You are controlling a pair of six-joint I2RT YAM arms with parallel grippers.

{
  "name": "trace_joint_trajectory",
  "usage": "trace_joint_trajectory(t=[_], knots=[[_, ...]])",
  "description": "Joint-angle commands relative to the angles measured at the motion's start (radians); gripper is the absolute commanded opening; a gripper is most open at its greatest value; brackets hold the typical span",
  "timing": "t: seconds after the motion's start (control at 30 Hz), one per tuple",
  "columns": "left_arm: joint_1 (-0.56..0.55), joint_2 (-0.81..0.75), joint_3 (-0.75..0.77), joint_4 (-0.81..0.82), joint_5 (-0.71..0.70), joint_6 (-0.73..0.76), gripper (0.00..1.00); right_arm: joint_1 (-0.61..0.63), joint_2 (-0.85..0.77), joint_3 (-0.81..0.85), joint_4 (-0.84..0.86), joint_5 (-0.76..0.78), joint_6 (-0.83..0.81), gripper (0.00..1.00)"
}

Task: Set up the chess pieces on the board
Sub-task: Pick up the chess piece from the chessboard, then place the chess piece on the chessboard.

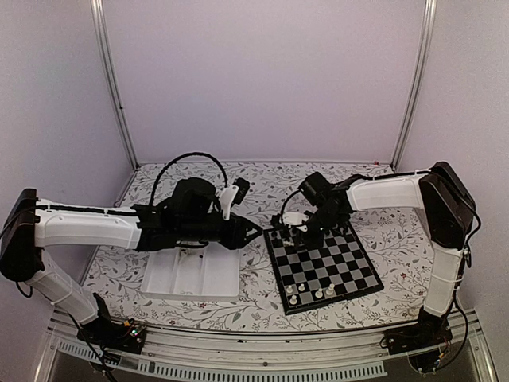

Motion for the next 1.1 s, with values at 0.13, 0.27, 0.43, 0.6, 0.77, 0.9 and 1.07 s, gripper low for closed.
trace_joint_trajectory(t=[0.13, 0.27, 0.43, 0.6, 0.77, 0.9, 1.07], knots=[[0.005, -0.069, -0.071, 0.026, -0.036, -0.077, 0.40, 0.006, -0.096, -0.034, -0.073, -0.103, 0.043, 0.06], [0.006, -0.086, -0.110, 0.086, -0.031, -0.158, 0.43, 0.006, -0.218, -0.036, -0.112, -0.240, 0.077, 0.06], [0.004, -0.054, -0.151, 0.291, 0.015, -0.276, 0.46, 0.006, -0.315, -0.036, -0.119, -0.413, 0.098, 0.06], [-0.014, 0.015, -0.152, 0.511, 0.057, -0.321, 0.46, 0.006, -0.341, -0.022, -0.122, -0.473, 0.118, 0.06], [-0.021, 0.089, -0.094, 0.535, 0.079, -0.356, 0.47, 0.006, -0.360, -0.005, -0.130, -0.505, 0.130, 0.06], [-0.030, 0.134, -0.068, 0.569, 0.126, -0.373, 0.46, 0.006, -0.374, -0.001, -0.130, -0.506, 0.137, 0.06], [-0.041, 0.189, -0.030, 0.607, 0.185, -0.384, 0.42, 0.006, -0.368, 0.001, -0.130, -0.501, 0.139, 0.06]])
